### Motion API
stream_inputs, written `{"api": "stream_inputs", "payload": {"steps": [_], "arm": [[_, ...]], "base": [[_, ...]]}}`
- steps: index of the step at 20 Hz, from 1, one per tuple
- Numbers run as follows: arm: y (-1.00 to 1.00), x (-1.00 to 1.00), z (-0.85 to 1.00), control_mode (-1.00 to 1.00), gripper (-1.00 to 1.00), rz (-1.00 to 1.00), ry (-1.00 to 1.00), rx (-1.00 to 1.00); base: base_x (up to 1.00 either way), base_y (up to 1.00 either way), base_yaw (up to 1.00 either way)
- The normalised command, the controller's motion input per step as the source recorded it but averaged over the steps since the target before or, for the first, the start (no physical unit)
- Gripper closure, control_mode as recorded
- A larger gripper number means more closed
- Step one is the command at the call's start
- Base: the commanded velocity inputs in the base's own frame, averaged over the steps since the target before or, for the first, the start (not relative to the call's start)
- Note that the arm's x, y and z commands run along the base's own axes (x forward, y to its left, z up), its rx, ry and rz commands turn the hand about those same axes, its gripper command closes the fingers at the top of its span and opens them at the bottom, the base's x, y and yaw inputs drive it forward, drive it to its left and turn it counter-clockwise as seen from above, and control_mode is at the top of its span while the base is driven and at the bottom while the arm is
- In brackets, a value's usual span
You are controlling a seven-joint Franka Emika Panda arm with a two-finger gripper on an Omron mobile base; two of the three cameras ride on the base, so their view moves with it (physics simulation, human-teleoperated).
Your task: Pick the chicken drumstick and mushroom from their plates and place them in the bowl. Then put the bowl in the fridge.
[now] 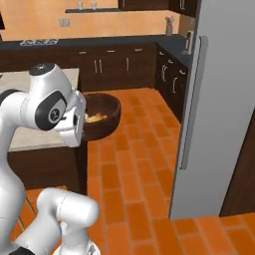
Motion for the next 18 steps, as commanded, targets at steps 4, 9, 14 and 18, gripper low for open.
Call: {"api": "stream_inputs", "payload": {"steps": [4,9,14,18], "arm": [[0.0,0.0,0.0,1.0,1.0,0.0,0.0,0.0],[0.0,0.0,0.0,1.0,1.0,0.0,0.0,0.0],[0.0,0.0,0.0,1.0,1.0,0.0,0.0,0.0],[0.0,0.0,0.0,1.0,1.0,0.0,0.0,0.0]], "base": [[0.97,-0.32,0.0],[0.96,-0.13,0.04],[0.59,-0.37,0.24],[0.44,-0.2,0.22]]}}
